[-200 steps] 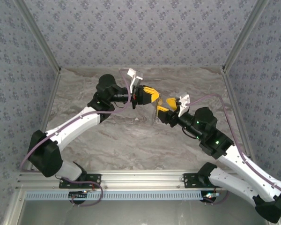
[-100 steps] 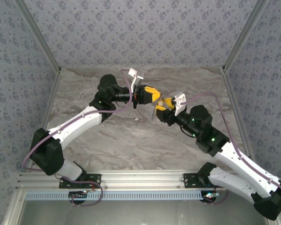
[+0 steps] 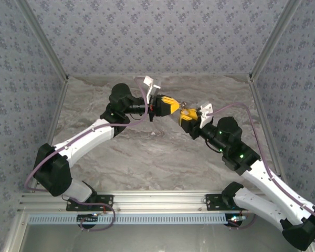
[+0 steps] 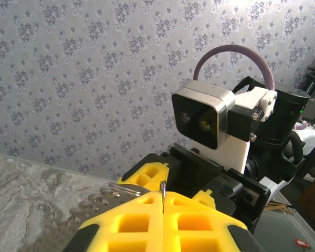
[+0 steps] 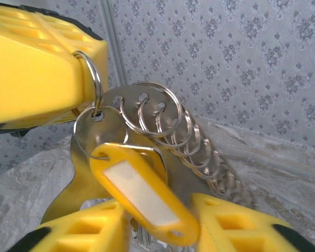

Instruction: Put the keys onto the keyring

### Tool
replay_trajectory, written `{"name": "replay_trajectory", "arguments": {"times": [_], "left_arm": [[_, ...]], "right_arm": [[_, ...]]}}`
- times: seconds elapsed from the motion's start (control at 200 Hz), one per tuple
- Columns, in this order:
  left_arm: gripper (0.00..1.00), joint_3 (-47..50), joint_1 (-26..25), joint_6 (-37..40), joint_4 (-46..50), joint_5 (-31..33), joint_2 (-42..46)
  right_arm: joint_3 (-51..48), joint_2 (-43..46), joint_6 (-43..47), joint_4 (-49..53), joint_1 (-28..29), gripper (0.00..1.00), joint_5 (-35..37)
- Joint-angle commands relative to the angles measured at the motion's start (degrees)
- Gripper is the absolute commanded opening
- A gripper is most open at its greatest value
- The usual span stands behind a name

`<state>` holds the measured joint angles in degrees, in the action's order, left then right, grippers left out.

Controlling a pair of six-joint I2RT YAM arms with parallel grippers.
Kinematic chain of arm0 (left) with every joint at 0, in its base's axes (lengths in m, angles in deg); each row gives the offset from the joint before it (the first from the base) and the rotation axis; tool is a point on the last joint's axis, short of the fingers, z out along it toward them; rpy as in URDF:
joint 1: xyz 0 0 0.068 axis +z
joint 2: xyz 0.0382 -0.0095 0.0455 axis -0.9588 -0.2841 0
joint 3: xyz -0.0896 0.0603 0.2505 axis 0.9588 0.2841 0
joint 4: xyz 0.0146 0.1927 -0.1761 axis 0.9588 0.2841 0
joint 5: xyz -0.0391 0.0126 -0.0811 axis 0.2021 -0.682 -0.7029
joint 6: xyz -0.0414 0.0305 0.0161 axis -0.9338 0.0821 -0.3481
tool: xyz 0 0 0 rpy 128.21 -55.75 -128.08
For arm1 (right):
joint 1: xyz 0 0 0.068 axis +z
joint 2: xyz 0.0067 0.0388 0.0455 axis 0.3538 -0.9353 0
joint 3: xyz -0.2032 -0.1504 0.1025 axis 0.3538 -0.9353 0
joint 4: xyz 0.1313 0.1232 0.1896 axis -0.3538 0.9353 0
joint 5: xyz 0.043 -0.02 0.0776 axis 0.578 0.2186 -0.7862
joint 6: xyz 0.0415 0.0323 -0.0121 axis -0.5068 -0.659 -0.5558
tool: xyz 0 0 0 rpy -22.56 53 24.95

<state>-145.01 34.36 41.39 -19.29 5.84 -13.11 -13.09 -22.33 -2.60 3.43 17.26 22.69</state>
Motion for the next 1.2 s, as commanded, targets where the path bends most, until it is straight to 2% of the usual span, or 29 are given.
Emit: {"name": "replay_trajectory", "arguments": {"times": [0.0,0.065,0.145,0.48,0.57,0.64,0.774,0.909,1.089,1.194], "left_arm": [[0.0,-1.6,-0.24,-0.38,-2.32,-1.92,0.88],[0.0,-1.6,-0.24,-0.45,-2.26,-1.88,1.04],[0.0,-1.6,-0.25,-0.56,-2.41,-1.96,1.11],[0.0,-1.25,-0.25,-0.39,-2.02,-2.0,1.92],[0.0,-1.16,-0.24,-0.05,-1.6,-1.87,2.05],[0.0,-1.15,-0.29,0.06,-1.38,-1.88,2.07],[0.0,-1.23,-0.19,0.15,-1.3,-1.83,2.11],[0.0,-1.25,-0.12,0.24,-1.14,-1.69,2.06],[0.0,-1.27,0.02,0.46,-0.8,-1.45,2.3],[0.0,-1.25,0.15,0.67,-0.44,-1.4,2.44]], "right_arm": [[0.73,1.43,0.02,-0.21,-0.43,0.5,-0.66],[0.88,1.25,-0.02,-0.36,-0.39,0.56,-0.8],[1.16,0.75,-0.02,-1.13,-0.53,0.58,-0.97],[2.37,-2.33,-0.46,-3.05,-0.38,0.56,-0.81],[2.29,-2.31,-0.46,-2.29,-0.43,0.5,-1.38],[2.29,-2.08,-0.52,-1.88,-0.5,0.39,-1.56],[2.49,-1.32,-0.16,-0.77,-0.61,0.26,-1.73],[2.38,-0.53,-0.02,0.02,-0.82,0.18,-2.15],[2.48,0.57,0.24,1.61,-1.29,0.0,-3.58],[2.6,1.26,0.33,2.95,-1.75,0.0,-4.37]]}}
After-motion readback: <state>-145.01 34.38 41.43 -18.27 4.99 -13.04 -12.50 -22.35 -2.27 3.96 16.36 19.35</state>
